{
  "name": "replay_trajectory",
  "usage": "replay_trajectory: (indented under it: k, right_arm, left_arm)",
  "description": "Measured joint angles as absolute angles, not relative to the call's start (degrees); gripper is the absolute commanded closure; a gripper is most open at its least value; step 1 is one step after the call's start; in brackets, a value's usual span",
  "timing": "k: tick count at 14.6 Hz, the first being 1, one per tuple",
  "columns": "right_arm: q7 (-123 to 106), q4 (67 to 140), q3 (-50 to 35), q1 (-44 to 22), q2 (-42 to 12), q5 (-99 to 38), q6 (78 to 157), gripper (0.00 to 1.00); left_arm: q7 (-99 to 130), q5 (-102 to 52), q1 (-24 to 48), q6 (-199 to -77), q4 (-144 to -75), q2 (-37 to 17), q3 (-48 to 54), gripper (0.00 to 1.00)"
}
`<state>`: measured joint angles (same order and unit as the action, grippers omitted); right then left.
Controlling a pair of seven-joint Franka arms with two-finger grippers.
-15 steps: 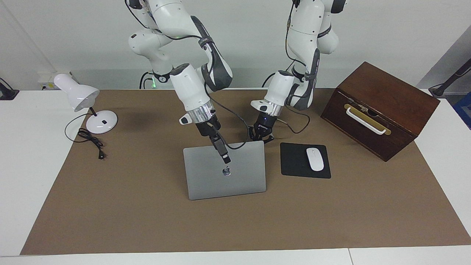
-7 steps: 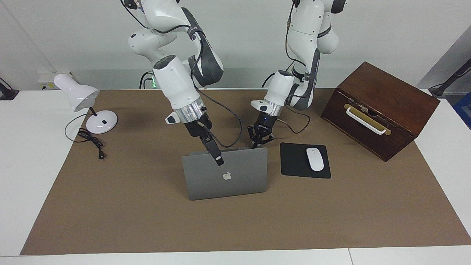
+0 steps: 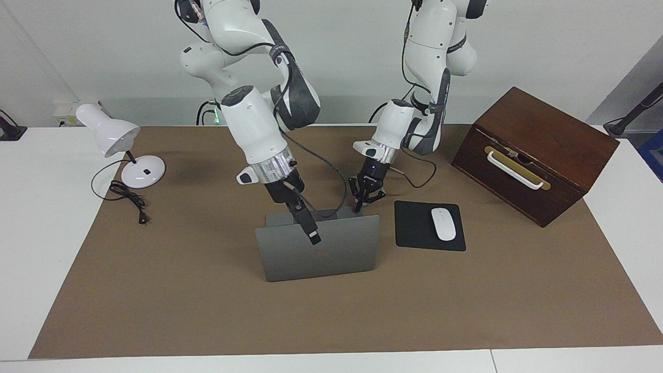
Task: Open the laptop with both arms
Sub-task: 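Lift the laptop lid upward and back with the right gripper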
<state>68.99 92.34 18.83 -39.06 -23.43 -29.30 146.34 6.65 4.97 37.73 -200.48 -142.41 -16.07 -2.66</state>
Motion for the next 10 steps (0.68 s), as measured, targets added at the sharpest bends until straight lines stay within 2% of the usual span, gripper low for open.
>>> replay_trajectory:
  k: [10]
  right_arm:
    - [71.0, 86.4, 18.8, -38.2, -27.6, -29.3, 145.1, 0.0]
  left_arm:
    - [6.7, 5.0, 37.7, -200.5, -142.4, -16.1, -2.7, 1.0]
